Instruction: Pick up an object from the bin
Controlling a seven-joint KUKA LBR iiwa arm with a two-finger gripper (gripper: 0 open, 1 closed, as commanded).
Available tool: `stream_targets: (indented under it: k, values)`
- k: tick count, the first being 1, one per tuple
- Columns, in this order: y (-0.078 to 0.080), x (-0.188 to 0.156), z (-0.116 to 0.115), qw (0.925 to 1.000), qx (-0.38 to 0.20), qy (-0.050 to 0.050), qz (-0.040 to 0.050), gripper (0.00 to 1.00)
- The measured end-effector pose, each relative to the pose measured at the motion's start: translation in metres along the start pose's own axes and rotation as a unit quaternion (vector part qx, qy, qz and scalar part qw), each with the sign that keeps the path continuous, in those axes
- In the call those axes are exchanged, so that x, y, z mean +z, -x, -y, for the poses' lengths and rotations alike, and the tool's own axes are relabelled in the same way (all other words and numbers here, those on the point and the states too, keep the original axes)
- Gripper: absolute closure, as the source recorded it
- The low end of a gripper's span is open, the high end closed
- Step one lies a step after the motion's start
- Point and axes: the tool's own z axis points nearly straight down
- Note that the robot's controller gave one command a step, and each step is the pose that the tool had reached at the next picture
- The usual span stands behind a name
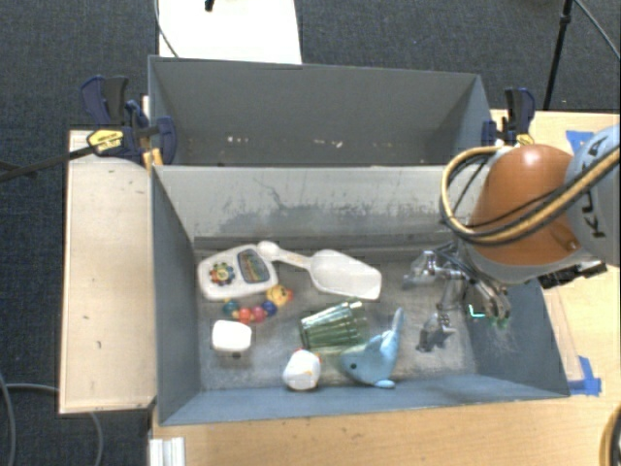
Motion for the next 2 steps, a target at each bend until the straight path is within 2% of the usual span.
stream_targets:
  k: [1,2]
  values:
    - [0.002,-0.004,0.0,1.0,-0.001,0.0,0.004,0.0]
    - [0.003,0.037,-0.036,0.9907,-0.136,-0.002,0.007,0.0]
